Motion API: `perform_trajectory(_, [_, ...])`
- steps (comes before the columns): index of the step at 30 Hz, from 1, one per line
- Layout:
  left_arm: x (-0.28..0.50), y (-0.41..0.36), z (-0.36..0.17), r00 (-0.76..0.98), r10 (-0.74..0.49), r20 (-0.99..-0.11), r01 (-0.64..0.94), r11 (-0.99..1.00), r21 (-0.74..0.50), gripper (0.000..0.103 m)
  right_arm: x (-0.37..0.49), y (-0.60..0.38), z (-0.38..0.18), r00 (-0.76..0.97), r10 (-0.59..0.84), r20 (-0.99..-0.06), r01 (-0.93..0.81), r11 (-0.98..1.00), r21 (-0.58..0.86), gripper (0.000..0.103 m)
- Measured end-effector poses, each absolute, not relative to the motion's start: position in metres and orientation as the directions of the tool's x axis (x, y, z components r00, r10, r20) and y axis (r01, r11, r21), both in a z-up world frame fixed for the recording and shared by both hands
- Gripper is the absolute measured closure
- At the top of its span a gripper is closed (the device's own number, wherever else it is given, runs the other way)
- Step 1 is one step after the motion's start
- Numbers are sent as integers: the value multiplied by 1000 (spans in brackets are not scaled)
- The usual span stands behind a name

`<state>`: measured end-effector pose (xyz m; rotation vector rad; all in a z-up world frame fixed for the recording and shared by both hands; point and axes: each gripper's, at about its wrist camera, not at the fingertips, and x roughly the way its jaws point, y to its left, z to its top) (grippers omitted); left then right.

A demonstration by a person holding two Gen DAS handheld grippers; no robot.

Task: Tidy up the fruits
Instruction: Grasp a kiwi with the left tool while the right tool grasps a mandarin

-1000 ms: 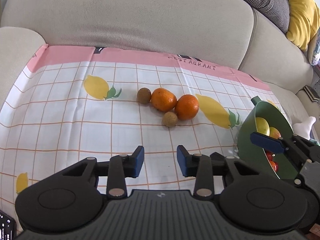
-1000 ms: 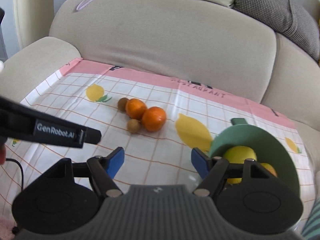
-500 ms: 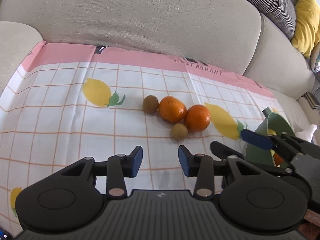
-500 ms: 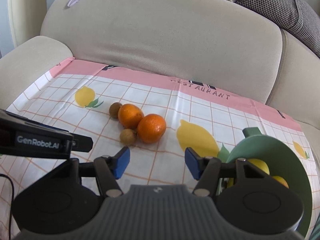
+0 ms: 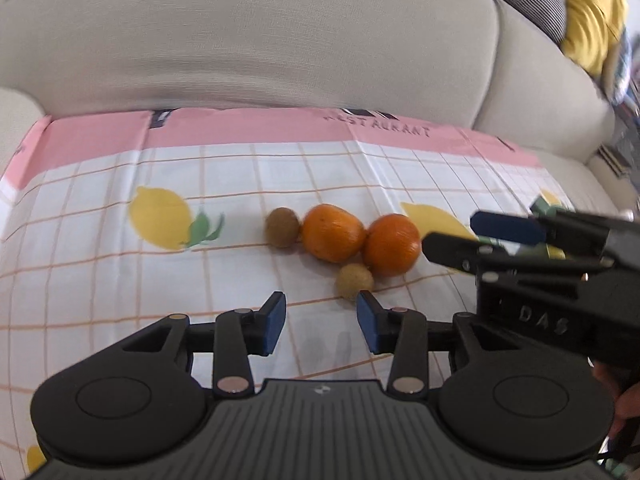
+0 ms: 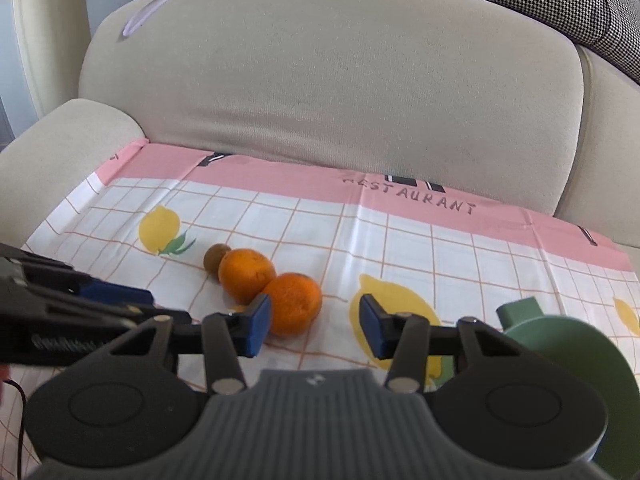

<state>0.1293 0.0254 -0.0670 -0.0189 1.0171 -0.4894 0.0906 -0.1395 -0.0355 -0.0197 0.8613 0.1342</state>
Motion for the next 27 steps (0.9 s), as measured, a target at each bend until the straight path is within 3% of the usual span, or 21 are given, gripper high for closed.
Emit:
perform_trajectory(17, [142,-15,-91,420,-372,-828,472,869,-151,57,93,-160,-40,624,150,-767,-126,988,91,61])
perform_trajectory(24, [143,-20,-91,417,-367,-831,486,863,-137,74,93,-161,-40,626,142,-766,-128,989,78,61])
perform_trajectory(27, [143,-18,-90,409,-377,-831,487,861,-150,75,93,-162,-39,627,139,-766,-128,989,74,61])
